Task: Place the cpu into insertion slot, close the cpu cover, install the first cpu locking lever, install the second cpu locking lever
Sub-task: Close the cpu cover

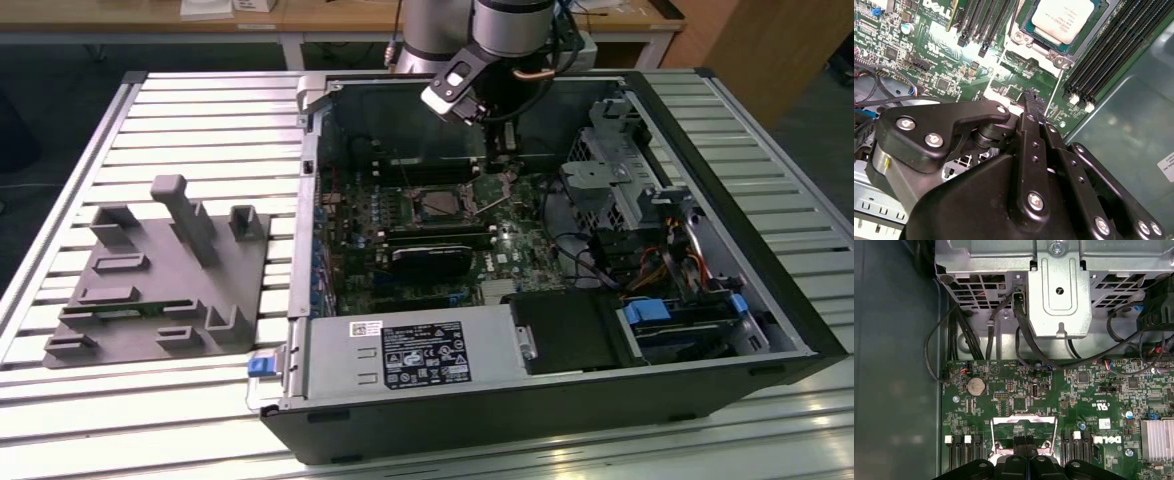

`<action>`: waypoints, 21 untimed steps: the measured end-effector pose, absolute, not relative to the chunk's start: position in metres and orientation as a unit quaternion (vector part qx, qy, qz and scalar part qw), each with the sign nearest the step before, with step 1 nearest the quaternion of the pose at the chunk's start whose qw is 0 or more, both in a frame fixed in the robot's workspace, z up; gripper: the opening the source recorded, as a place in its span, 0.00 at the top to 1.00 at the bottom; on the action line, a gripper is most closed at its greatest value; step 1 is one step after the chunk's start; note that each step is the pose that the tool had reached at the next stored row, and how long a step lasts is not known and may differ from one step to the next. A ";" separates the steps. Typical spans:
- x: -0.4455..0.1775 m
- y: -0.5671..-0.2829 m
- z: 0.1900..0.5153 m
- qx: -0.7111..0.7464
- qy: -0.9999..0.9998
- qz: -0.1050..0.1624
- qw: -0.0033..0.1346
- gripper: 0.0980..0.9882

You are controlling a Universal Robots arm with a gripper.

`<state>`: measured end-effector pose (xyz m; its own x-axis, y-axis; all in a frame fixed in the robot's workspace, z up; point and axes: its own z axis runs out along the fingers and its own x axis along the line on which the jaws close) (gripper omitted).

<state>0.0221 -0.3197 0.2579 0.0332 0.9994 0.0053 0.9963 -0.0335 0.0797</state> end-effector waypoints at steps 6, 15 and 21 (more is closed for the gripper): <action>0.030 -0.319 0.257 0.718 0.695 0.030 0.027 0.99; 0.041 -0.318 0.257 0.718 0.695 0.030 0.027 0.99; 0.050 -0.317 0.256 0.718 0.695 0.029 0.026 0.99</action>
